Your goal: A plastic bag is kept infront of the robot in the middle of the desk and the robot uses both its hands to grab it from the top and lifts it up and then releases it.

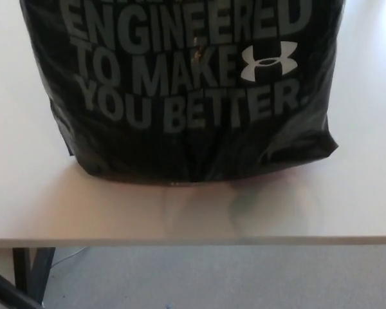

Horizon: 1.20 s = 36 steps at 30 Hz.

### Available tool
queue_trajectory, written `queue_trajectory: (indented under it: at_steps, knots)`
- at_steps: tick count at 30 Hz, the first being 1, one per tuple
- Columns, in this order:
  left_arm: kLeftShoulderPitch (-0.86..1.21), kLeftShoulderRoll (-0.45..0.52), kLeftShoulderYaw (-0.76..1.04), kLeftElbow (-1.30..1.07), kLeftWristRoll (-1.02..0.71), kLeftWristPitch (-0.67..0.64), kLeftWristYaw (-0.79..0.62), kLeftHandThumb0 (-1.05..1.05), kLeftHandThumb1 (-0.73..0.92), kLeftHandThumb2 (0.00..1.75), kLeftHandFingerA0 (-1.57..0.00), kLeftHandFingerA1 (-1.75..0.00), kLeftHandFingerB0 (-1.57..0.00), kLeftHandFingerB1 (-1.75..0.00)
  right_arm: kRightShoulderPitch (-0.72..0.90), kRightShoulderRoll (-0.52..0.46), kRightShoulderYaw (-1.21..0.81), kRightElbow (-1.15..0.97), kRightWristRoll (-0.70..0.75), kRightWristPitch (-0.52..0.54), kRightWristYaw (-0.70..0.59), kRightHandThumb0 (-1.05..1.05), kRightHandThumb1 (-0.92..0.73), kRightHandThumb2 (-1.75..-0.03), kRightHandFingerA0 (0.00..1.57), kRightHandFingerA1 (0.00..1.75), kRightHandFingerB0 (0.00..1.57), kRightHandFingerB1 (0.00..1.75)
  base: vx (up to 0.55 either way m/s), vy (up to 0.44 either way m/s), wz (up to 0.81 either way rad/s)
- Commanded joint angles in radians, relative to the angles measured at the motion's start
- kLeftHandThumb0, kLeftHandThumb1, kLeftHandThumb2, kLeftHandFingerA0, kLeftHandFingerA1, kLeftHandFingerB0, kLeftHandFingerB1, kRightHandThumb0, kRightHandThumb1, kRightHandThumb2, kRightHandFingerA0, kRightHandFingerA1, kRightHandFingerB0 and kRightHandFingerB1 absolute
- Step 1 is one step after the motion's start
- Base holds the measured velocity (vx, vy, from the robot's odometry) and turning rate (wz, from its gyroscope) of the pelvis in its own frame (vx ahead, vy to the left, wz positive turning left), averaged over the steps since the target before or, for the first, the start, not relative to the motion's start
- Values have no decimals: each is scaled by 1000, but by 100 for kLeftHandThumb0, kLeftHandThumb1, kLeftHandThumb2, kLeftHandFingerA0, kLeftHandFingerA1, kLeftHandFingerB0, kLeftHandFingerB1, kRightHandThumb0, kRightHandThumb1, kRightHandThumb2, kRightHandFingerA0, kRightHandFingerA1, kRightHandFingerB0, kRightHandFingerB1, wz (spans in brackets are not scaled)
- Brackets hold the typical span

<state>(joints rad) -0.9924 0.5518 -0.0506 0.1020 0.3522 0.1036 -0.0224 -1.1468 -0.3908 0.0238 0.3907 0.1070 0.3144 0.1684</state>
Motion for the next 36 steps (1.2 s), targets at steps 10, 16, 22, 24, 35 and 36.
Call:
queue_trajectory:
  at_steps: [10,16,22,24,35,36]
  knots:
    - [902,-32,445,-519,-162,-377,-48,-68,83,66,-13,-29,-15,-26,935,-58,-67,-886,-321,-295,-167,-77,-53,-93,10,48,0,40,0,0,-4]
    - [1286,-199,549,-588,-269,-659,-21,-73,64,97,-2,-42,-1,-32,1296,68,-113,-1012,-346,-472,-255,-71,-70,-62,11,35,9,22,0,0,-25]
    - [1602,-379,541,-380,-280,-1054,74,-32,63,114,-1,-50,0,-50,1703,96,-108,-1001,-473,-764,-321,-37,-42,-100,0,47,0,49,0,0,3]
    - [1682,-407,531,-334,-294,-1091,66,-64,70,100,-14,-49,0,-25,1818,101,-92,-967,-456,-866,-307,-36,-43,-100,0,48,0,49,0,0,8]
    - [1949,-520,410,-178,-385,-1256,27,-59,92,67,-19,-36,-1,-24,1995,165,-99,-748,-518,-1250,-407,-66,-50,-89,0,37,0,23,0,0,-3]
    - [1964,-520,397,-159,-386,-1278,24,-62,72,101,-7,-46,0,-22,2017,167,-109,-743,-524,-1257,-411,-60,-73,-62,8,35,3,25,-33,95,-1]
